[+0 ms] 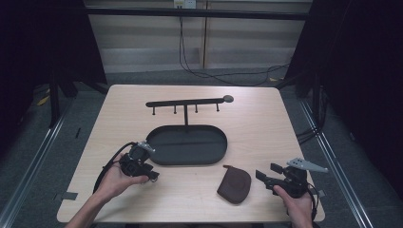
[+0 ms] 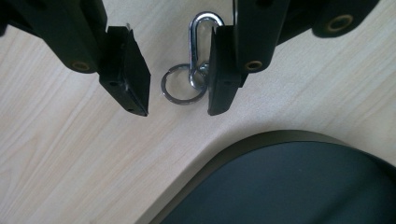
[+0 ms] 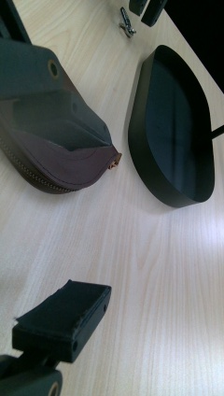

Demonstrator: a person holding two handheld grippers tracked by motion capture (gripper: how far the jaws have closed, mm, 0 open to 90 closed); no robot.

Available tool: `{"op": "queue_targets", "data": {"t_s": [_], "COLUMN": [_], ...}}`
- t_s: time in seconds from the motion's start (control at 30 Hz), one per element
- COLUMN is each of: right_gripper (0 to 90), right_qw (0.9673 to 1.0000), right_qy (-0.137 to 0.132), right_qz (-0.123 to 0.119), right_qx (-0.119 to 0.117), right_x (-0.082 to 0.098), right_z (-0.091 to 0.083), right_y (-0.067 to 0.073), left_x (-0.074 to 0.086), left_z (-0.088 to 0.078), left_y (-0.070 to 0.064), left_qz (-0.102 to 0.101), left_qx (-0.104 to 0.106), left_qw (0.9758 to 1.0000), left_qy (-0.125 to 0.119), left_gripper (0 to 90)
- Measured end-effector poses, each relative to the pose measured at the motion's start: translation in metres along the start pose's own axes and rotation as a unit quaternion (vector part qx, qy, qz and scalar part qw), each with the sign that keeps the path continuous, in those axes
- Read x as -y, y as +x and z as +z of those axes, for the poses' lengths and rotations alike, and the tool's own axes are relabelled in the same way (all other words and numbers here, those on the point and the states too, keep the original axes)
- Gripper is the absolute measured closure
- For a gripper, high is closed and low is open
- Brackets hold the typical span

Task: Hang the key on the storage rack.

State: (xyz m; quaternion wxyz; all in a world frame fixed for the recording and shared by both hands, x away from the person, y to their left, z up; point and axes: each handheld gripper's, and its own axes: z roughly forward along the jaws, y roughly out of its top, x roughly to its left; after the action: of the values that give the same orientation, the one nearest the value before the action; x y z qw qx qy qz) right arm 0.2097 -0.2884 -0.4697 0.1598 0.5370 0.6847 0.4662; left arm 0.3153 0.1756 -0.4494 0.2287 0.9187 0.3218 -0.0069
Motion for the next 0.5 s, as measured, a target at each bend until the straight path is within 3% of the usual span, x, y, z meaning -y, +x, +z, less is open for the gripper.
{"op": "queue_targets", "data": {"t_s": [0.23, 0.4, 0.5], "right_gripper": [23.1, 22.9, 22.9], "right_qw": [1.0000, 1.0000, 1.0000], "right_qy": [0.002, 0.005, 0.005], "right_qz": [0.001, 0.002, 0.003], "right_qx": [-0.001, -0.002, -0.003], "right_x": [0.000, 0.000, 0.000], "right_z": [0.000, 0.001, 0.001], "right_y": [0.000, -0.001, -0.001], "left_x": [-0.008, -0.012, -0.012], "left_z": [0.011, 0.017, 0.019], "left_y": [0.003, 0.002, 0.001], "left_qz": [0.003, 0.010, 0.013], "left_qx": [0.009, 0.004, 0.004], "left_qw": [0.9993, 0.9980, 0.9976], "left_qy": [0.036, 0.063, 0.067], "left_gripper": [55.0, 52.2, 50.5]}}
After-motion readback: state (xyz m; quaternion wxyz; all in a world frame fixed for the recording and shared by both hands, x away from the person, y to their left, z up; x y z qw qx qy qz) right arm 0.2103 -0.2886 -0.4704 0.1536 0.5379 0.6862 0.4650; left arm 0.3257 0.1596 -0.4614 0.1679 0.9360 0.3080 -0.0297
